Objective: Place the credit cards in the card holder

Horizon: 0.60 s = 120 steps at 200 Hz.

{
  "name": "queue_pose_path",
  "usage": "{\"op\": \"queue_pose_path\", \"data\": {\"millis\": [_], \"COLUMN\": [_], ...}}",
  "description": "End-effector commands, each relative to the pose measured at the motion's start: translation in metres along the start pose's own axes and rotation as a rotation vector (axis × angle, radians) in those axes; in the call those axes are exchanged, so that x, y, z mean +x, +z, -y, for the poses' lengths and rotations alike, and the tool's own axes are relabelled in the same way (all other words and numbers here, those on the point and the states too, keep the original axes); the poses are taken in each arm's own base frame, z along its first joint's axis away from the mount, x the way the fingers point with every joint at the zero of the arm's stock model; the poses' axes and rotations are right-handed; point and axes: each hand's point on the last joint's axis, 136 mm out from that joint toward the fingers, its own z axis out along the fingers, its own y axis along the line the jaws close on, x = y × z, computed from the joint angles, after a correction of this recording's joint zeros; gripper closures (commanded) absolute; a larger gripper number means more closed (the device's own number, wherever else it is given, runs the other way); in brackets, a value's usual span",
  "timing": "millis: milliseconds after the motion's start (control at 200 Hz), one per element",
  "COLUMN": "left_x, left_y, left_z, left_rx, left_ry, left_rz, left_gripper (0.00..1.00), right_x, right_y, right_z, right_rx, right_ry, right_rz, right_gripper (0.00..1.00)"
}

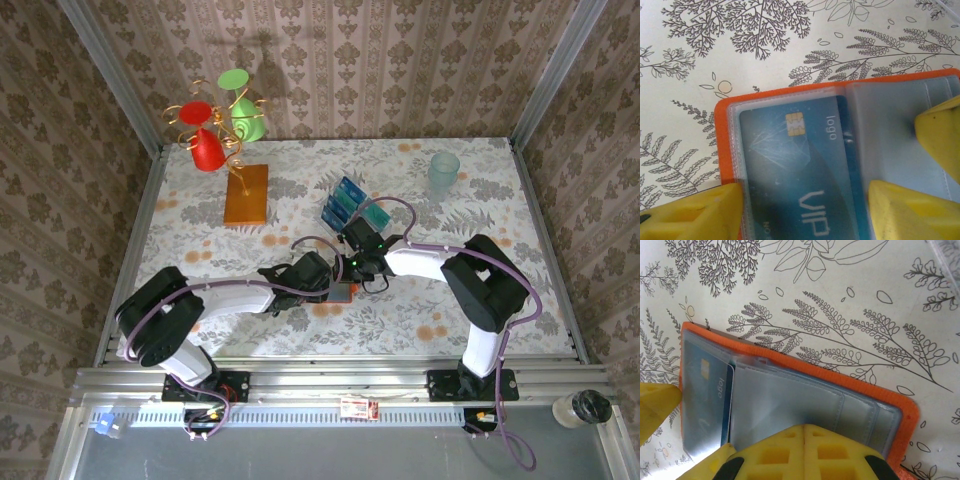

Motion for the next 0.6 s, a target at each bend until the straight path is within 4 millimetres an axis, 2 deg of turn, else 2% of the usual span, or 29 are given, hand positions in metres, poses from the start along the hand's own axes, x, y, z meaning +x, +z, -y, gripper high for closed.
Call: {"op": "queue_pose_path", "data": {"millis": [0, 150, 260, 595], "left_x": [0.012, 0.015, 0.014, 0.016], "left_y": [0.006, 0.009, 0.009, 0.009], "left_z": [-0.009, -0.009, -0.009, -0.01], "left_rx": [-0.038, -0.043, -0.042, -0.043], "left_ry": [0.025, 0.027, 0.024, 0.025], "left_rz": [-0.027, -0.036, -0.034, -0.036], "left_gripper": [0.35, 0.37, 0.37, 0.37], "right_x": [-0.004, -0.011, -0.011, -0.002], "right_y": [-0.013, -0.029, -0.032, -0.01], "right_z": [-0.002, 0.0, 0.003, 0.009], "right_rx": [-0.017, -0.017, -0.014, -0.032], "right_ry": [0.019, 0.036, 0.05, 0.084], "right_rz": [0.013, 0.058, 0.071, 0.026], "right_gripper": [0.95, 0.78, 0.67, 0.66]}}
